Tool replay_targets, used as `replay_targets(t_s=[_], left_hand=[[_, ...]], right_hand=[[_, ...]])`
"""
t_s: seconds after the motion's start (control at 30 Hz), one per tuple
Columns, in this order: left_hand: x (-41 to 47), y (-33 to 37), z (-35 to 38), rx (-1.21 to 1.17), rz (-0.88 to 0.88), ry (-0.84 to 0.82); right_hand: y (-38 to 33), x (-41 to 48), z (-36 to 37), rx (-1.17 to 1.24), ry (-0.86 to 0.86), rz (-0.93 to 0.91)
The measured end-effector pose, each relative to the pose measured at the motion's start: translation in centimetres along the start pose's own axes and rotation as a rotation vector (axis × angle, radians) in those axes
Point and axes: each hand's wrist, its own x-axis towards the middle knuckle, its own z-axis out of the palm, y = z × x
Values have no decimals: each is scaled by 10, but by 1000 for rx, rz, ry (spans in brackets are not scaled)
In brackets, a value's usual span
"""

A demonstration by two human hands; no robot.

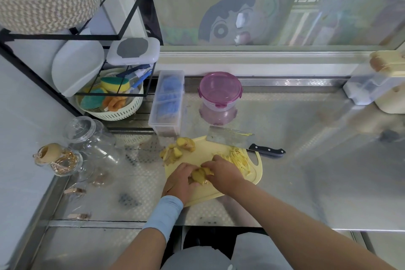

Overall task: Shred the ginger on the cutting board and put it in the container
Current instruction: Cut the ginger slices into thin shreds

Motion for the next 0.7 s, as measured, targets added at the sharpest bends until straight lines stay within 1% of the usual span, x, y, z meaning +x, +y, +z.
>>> replay_targets(t_s=[0.23, 0.33, 0.4, 0.47, 0.53, 0.63, 0.67, 0.7], left_hand=[[1, -6, 1, -26, 71, -4], [-2, -11, -1, -49, 56, 50], [-5, -17, -1, -123, 42, 102], [-6, -21, -6, -179, 18, 114], [0, -22, -13, -155, -3, 41], [13, -14, -20, 12, -14, -136], [16, -12, -20, 42, -29, -147], [17, -11, -19, 42, -52, -125]], right_hand=[[-1, -1, 1, -23, -6, -14], [-1, 4, -1, -40, -17, 11], [-1, 6, -3, -47, -29, 16], [-3, 6, -3, -71, -34, 14], [-3, 7, -2, -77, -29, 17], [-5, 6, 1, -98, 2, -12], [-6, 5, 2, -105, 9, -23], [-6, 4, 4, -109, 18, -30]])
